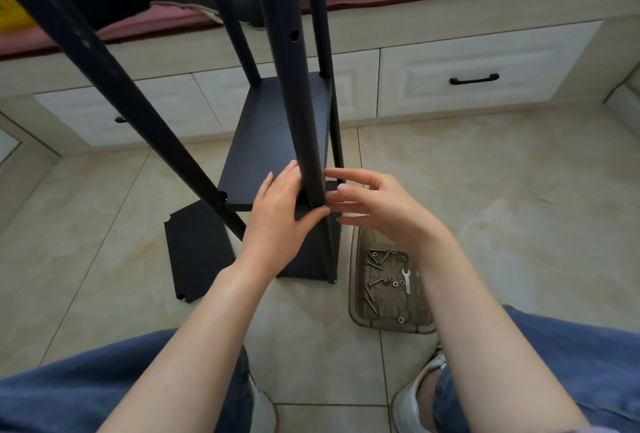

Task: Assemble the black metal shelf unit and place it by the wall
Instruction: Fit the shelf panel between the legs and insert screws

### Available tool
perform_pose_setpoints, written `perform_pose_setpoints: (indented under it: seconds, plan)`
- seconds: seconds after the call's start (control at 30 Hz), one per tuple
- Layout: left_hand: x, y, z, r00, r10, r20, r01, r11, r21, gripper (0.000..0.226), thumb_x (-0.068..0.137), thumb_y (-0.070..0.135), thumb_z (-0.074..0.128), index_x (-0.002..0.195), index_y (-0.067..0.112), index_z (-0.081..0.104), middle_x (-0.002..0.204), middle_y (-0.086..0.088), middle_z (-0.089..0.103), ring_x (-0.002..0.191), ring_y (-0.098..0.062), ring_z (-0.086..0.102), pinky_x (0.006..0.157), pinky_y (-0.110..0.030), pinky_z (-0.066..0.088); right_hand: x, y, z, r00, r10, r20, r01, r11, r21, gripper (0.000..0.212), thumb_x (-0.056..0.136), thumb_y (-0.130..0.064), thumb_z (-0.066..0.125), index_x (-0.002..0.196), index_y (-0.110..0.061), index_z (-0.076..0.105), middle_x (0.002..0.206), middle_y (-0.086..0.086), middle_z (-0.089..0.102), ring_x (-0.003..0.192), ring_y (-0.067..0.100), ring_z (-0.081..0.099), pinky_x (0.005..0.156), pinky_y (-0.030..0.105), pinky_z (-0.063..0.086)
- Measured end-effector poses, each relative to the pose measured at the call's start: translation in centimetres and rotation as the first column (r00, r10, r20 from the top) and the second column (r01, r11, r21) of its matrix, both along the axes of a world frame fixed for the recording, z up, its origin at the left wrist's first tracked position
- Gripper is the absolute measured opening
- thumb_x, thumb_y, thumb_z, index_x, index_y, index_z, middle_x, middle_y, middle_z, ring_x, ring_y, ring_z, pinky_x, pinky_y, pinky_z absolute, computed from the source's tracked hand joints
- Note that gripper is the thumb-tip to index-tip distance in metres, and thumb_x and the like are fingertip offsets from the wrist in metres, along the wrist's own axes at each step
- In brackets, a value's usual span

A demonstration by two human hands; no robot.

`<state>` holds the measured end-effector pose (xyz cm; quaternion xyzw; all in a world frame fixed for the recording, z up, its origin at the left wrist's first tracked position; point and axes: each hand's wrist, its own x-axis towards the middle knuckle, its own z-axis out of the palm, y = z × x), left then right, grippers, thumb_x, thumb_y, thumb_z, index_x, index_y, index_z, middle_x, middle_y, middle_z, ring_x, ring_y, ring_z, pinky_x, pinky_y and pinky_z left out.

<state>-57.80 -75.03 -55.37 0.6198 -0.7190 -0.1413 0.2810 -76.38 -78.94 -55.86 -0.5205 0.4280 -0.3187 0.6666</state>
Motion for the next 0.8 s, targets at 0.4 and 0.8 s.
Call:
perform_pose_setpoints:
  seconds: [0.4, 0.8]
  plan:
    - [0.2, 0.0, -1.1, 0.995, 0.046, 0.084, -0.046, 0.999, -0.003, 0.065, 0.091, 0.049, 0.055, 0.15, 0.026, 0.038, 0.143, 0.0, 0.059, 0.146, -0.013, 0.036, 0.112, -0.006, -0.003, -3.7, 1.9, -16.7, 0.825, -0.418, -0.381, 0.563, 0.678, 0.473, 0.01, 0.099, -0.001, 0.053, 0.092, -0.003, 0.06, 0.078, 0.01, 0.067, 0.066, 0.02, 0.066, 0.048, 0.024, 0.055]
    - [-0.3, -0.2, -1.3, 0.994, 0.032, 0.107, -0.028, 0.999, -0.038, 0.054, 0.093, 0.045, 0.058, 0.145, 0.038, 0.043, 0.152, 0.009, 0.049, 0.147, -0.008, 0.03, 0.113, -0.008, 0.0, -2.3, 1.4, -23.5, 0.546, -0.131, -0.828, 0.432, 0.89, 0.144, 0.028, 0.097, 0.002, 0.047, 0.123, 0.003, 0.059, 0.13, 0.027, 0.057, 0.125, 0.04, 0.051, 0.1, 0.037, 0.044]
